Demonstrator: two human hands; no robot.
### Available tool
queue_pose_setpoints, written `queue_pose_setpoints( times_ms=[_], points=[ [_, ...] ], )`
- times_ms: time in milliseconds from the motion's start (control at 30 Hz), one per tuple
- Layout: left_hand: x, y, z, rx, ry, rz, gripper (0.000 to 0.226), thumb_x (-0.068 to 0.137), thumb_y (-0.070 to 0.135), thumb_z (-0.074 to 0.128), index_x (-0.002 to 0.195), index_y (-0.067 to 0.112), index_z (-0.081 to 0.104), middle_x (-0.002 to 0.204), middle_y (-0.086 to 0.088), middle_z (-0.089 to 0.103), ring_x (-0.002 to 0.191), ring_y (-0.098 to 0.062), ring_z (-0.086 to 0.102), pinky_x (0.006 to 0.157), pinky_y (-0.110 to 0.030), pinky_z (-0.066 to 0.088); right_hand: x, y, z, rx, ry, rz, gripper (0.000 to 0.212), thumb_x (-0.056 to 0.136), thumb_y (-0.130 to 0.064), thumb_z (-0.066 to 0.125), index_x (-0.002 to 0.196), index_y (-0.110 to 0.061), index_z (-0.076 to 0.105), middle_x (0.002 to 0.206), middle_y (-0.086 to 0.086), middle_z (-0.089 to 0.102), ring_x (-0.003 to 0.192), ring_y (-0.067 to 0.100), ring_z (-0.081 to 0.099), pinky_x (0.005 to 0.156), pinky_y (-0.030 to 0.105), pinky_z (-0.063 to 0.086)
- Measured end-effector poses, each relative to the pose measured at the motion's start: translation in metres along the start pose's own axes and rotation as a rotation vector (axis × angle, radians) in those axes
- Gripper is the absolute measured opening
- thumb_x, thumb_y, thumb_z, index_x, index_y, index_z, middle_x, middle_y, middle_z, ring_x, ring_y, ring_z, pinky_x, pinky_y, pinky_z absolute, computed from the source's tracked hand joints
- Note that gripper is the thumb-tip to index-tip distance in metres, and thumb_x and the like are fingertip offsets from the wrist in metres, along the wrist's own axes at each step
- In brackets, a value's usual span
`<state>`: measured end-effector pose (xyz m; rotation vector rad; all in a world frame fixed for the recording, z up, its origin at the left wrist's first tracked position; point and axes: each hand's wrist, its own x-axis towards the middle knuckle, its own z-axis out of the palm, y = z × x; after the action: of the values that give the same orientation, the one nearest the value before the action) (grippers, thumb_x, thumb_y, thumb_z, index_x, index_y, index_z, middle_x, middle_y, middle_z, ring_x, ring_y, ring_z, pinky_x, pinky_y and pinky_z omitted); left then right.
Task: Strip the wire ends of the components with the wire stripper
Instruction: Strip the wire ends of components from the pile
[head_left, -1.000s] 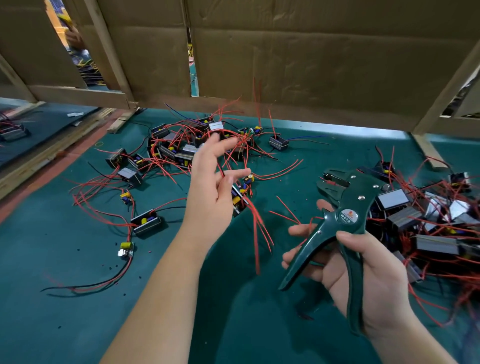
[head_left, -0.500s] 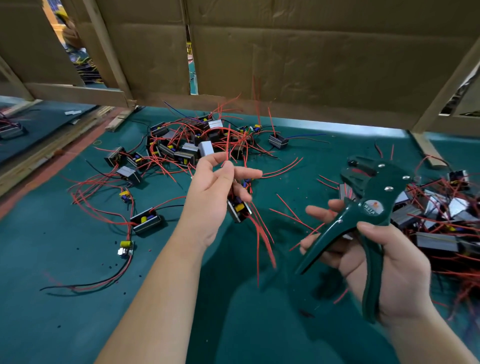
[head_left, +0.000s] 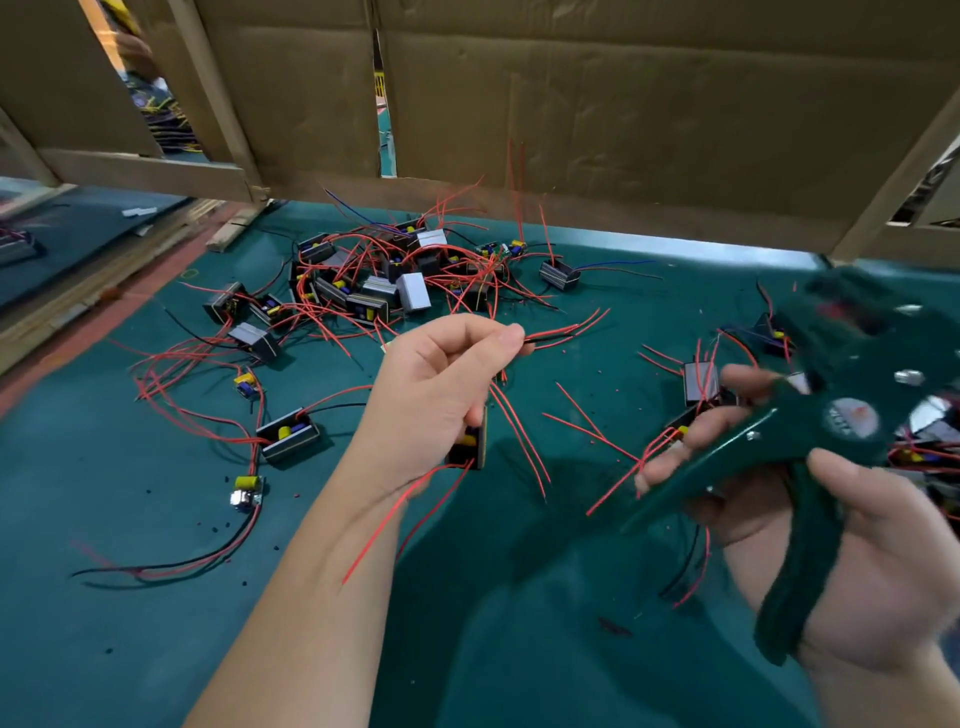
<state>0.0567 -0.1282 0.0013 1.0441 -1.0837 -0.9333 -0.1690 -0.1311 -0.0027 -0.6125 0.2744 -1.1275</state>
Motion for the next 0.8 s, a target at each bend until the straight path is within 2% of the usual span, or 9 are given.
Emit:
queue_pose_setpoints(
  times_ms=[67,133,300,400,533,633,667,733,800],
  points=[
    [-0.001,0.0,0.001,-0.003,-0.001,-0.002,0.014,0.074,0.04,0.067,0.067,0.029,0.071,0.036,0.01,0.038,0.032,-0.001,0.03,0.05,-0.023,0.023,-0.004,0.002,0.007,0.111,-0.121,0.143,0.063,0.081,-0.012,0.069,0.13,0.016,0.042,0.1,0.039,0.056,0.085,0.057,0.057,0.08,0.06,0.05],
    [-0.003,0.0,0.003,-0.007,-0.005,-0.009,0.014,0.071,0.043,0.066,0.067,0.031,0.072,0.034,0.009,0.038,0.031,-0.001,0.03,0.057,-0.032,0.024,-0.007,0.011,0.009,-0.018,-0.146,0.18,0.069,0.071,-0.021,0.078,0.125,0.014,0.052,0.104,0.038,0.059,0.077,0.054,0.06,0.073,0.06,0.052],
    [-0.006,0.001,0.009,0.086,-0.075,-0.032,0.012,0.072,0.043,0.068,0.067,0.032,0.07,0.036,0.009,0.038,0.032,-0.001,0.031,0.054,-0.03,0.029,-0.01,0.022,0.014,-0.102,-0.15,0.173,0.072,0.067,-0.026,0.079,0.124,0.012,0.054,0.136,0.031,0.049,0.072,0.05,0.062,0.069,0.056,0.052],
    [-0.007,0.0,0.014,0.149,-0.102,-0.054,0.012,0.076,0.034,0.067,0.066,0.027,0.069,0.042,0.003,0.04,0.032,-0.004,0.033,0.037,-0.015,0.025,-0.007,0.022,0.014,-0.102,-0.191,0.169,0.07,0.076,-0.023,0.075,0.131,0.011,0.049,0.12,0.033,0.058,0.078,0.049,0.062,0.073,0.054,0.051],
    [-0.009,-0.003,0.02,0.165,-0.152,-0.08,0.016,0.079,0.031,0.064,0.065,0.023,0.066,0.041,0.004,0.047,0.031,-0.004,0.038,0.036,-0.011,0.028,-0.009,0.022,0.012,-0.079,-0.151,0.17,0.066,0.069,-0.024,0.08,0.125,0.005,0.059,0.09,0.03,0.067,0.076,0.046,0.066,0.069,0.05,0.055],
    [-0.009,-0.004,0.022,0.157,-0.176,-0.074,0.015,0.082,0.026,0.064,0.068,0.022,0.063,0.045,0.007,0.054,0.036,-0.003,0.042,0.039,-0.012,0.034,-0.008,0.021,0.023,-0.162,-0.028,0.127,0.027,0.071,-0.004,0.072,0.098,-0.008,0.077,0.076,0.018,0.071,0.066,0.03,0.071,0.06,0.036,0.058],
    [-0.008,-0.004,0.022,0.159,-0.171,-0.065,0.014,0.083,0.024,0.064,0.069,0.021,0.063,0.048,0.007,0.055,0.039,-0.002,0.043,0.041,-0.012,0.035,-0.004,0.022,0.022,-0.274,0.044,0.116,0.034,0.079,0.009,0.06,0.077,-0.018,0.081,0.061,0.01,0.069,0.054,0.018,0.069,0.052,0.024,0.055],
    [-0.006,-0.006,0.023,0.148,-0.136,-0.063,0.015,0.086,0.019,0.063,0.071,0.018,0.064,0.05,0.009,0.055,0.043,-0.002,0.043,0.044,-0.012,0.034,-0.002,0.019,0.039,-0.528,0.255,0.05,0.088,0.089,0.026,0.028,0.034,-0.031,0.064,0.035,-0.009,0.054,0.034,-0.003,0.054,0.042,0.007,0.042],
    [-0.004,-0.008,0.022,0.132,-0.076,-0.062,0.019,0.088,0.017,0.063,0.07,0.019,0.065,0.05,0.012,0.05,0.046,-0.002,0.041,0.046,-0.016,0.033,0.0,0.018,0.042,-0.549,0.295,0.079,0.092,0.088,0.03,0.019,0.025,-0.025,0.057,0.031,-0.011,0.05,0.031,-0.008,0.05,0.044,0.005,0.04]
  ],
)
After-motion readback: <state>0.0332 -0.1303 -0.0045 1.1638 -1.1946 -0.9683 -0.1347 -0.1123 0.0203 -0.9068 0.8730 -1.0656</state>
